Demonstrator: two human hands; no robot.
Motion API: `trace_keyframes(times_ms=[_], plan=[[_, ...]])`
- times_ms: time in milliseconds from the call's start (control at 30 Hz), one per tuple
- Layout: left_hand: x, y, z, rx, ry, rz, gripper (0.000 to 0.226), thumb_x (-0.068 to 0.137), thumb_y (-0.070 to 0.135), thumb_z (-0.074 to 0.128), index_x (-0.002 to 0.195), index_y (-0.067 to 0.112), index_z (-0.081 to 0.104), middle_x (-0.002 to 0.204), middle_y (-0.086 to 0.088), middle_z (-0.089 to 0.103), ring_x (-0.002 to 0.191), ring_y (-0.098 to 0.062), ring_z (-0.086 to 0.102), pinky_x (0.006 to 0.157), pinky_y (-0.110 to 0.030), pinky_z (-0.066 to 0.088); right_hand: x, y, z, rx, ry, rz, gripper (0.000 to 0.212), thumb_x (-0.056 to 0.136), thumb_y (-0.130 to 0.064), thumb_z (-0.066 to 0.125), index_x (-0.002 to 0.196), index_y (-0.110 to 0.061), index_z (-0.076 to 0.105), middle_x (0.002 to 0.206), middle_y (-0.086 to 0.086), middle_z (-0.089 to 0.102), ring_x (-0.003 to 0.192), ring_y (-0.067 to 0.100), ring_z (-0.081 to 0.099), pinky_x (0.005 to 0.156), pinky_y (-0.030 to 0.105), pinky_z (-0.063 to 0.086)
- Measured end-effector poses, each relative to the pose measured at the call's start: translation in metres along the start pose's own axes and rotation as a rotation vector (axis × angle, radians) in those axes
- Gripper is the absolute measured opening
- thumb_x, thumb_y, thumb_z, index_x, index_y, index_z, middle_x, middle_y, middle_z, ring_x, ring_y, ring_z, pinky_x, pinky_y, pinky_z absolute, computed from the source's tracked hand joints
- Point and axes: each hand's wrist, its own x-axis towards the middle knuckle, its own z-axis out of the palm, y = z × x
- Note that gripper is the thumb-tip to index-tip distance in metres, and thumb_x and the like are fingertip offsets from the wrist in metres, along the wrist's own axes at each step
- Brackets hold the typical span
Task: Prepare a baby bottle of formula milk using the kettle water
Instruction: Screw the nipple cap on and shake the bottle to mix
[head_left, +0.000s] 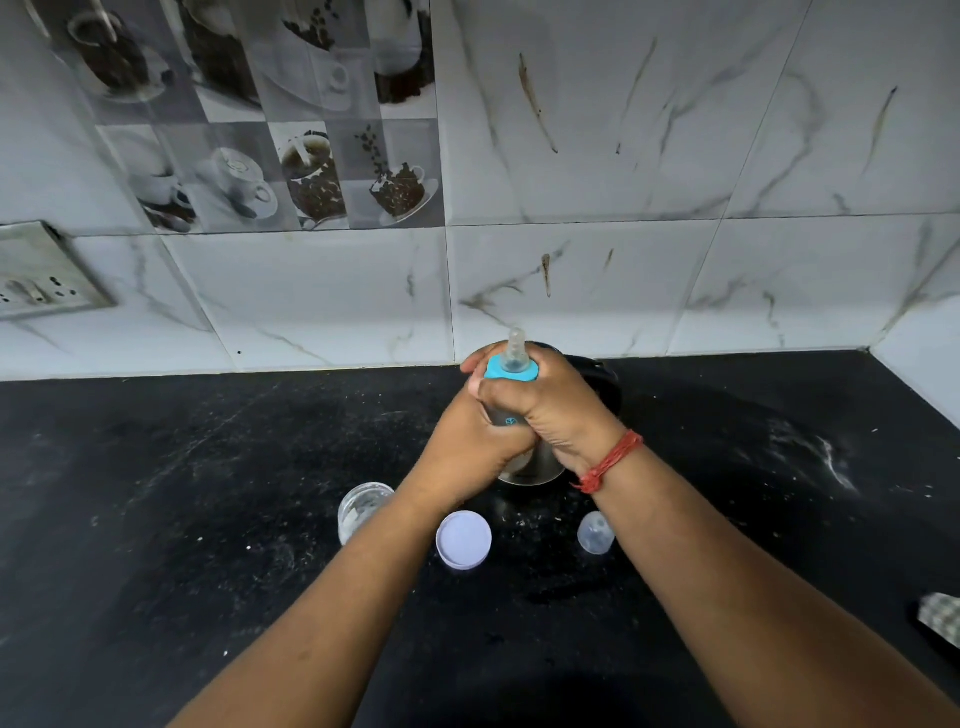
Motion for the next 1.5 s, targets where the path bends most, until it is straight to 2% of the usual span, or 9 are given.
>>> trace_keyframes(times_ms=[167, 333, 433, 633, 733, 900, 1033, 1300, 1500], plan=[[-0.002, -0.004, 0.014, 0.114, 0.168, 0.053, 0.035, 0.086, 0.002, 0.065, 0.117, 0.017, 0.061, 0.104, 0.000, 0.071, 0.095, -0.001, 0.068, 0.080, -0.014, 0.051, -0.001, 0.016, 0.023, 0.046, 0.291, 0.036, 0.017, 0.082, -0.007, 0.079, 0.094, -0.001, 0.068, 0.082, 0.005, 0.069, 0.076, 0.011, 0.066, 0.076, 0.028, 0.053], [-0.006, 0.008, -0.021, 0.022, -0.336, -0.048, 0.030, 0.086, -0.004, 0.070, 0.109, 0.015, 0.065, 0.093, -0.003, 0.072, 0.090, -0.011, 0.069, 0.081, -0.028, 0.057, -0.005, 0.005, -0.022, -0.069, -0.338, -0.128, 0.036, 0.080, -0.020, 0.075, 0.112, -0.006, 0.069, 0.141, 0.006, 0.059, 0.131, 0.012, 0.055, 0.105, 0.030, 0.048], [-0.009, 0.017, -0.026, -0.092, -0.507, -0.120, 0.032, 0.087, -0.007, 0.071, 0.109, 0.017, 0.068, 0.094, 0.007, 0.076, 0.097, -0.008, 0.071, 0.085, -0.023, 0.055, -0.006, -0.006, -0.029, -0.095, -0.548, -0.150, 0.048, 0.077, -0.026, 0.069, 0.116, 0.004, 0.067, 0.147, 0.008, 0.054, 0.140, 0.021, 0.048, 0.111, 0.037, 0.045], [-0.002, 0.014, -0.013, -0.031, -0.190, 0.021, 0.036, 0.078, 0.005, 0.072, 0.100, 0.033, 0.068, 0.092, 0.008, 0.071, 0.095, -0.009, 0.069, 0.087, -0.036, 0.059, -0.005, -0.010, -0.011, -0.010, -0.228, -0.065, 0.019, 0.072, -0.012, 0.070, 0.087, -0.001, 0.069, 0.109, 0.005, 0.071, 0.104, 0.015, 0.066, 0.090, 0.029, 0.053], [0.004, 0.008, -0.002, 0.084, -0.016, 0.112, 0.029, 0.080, 0.000, 0.069, 0.100, 0.018, 0.062, 0.091, 0.002, 0.069, 0.088, -0.004, 0.066, 0.079, -0.026, 0.057, -0.001, -0.005, 0.002, -0.016, -0.020, -0.080, 0.010, 0.069, -0.011, 0.069, 0.077, -0.017, 0.070, 0.095, 0.005, 0.072, 0.090, 0.012, 0.066, 0.084, 0.027, 0.053], [0.004, -0.005, 0.018, 0.173, 0.271, 0.058, 0.021, 0.090, 0.010, 0.063, 0.103, 0.027, 0.060, 0.093, 0.011, 0.067, 0.086, 0.011, 0.063, 0.072, -0.006, 0.045, 0.007, 0.015, 0.022, 0.051, 0.279, -0.064, 0.016, 0.065, -0.002, 0.067, 0.080, 0.003, 0.065, 0.075, 0.003, 0.064, 0.070, 0.011, 0.061, 0.070, 0.026, 0.050], [0.000, -0.025, 0.023, 0.231, 0.335, 0.042, 0.013, 0.091, 0.020, 0.060, 0.096, 0.032, 0.057, 0.092, 0.010, 0.064, 0.085, 0.014, 0.061, 0.068, -0.004, 0.042, 0.011, 0.035, 0.033, -0.027, 0.432, 0.009, 0.013, 0.070, -0.011, 0.074, 0.076, -0.007, 0.063, 0.073, 0.001, 0.065, 0.068, 0.011, 0.063, 0.073, 0.033, 0.054], [-0.010, -0.057, 0.006, 0.125, 0.205, -0.072, 0.027, 0.090, 0.007, 0.070, 0.112, 0.011, 0.055, 0.097, 0.007, 0.064, 0.086, 0.004, 0.065, 0.073, -0.017, 0.052, 0.002, 0.073, 0.009, -0.274, 0.204, 0.089, 0.066, 0.076, -0.055, 0.080, 0.126, -0.021, 0.055, 0.132, -0.001, 0.053, 0.119, 0.012, 0.058, 0.104, 0.033, 0.050], [-0.029, -0.093, 0.002, 0.135, 0.108, -0.264, 0.046, 0.088, 0.018, 0.079, 0.117, 0.020, 0.044, 0.114, -0.002, 0.059, 0.104, -0.019, 0.062, 0.086, -0.030, 0.050, -0.022, 0.097, -0.046, -0.259, 0.234, 0.203, 0.042, 0.083, -0.064, 0.056, 0.109, -0.032, 0.062, 0.113, -0.007, 0.067, 0.109, 0.013, 0.065, 0.102, 0.040, 0.051]])
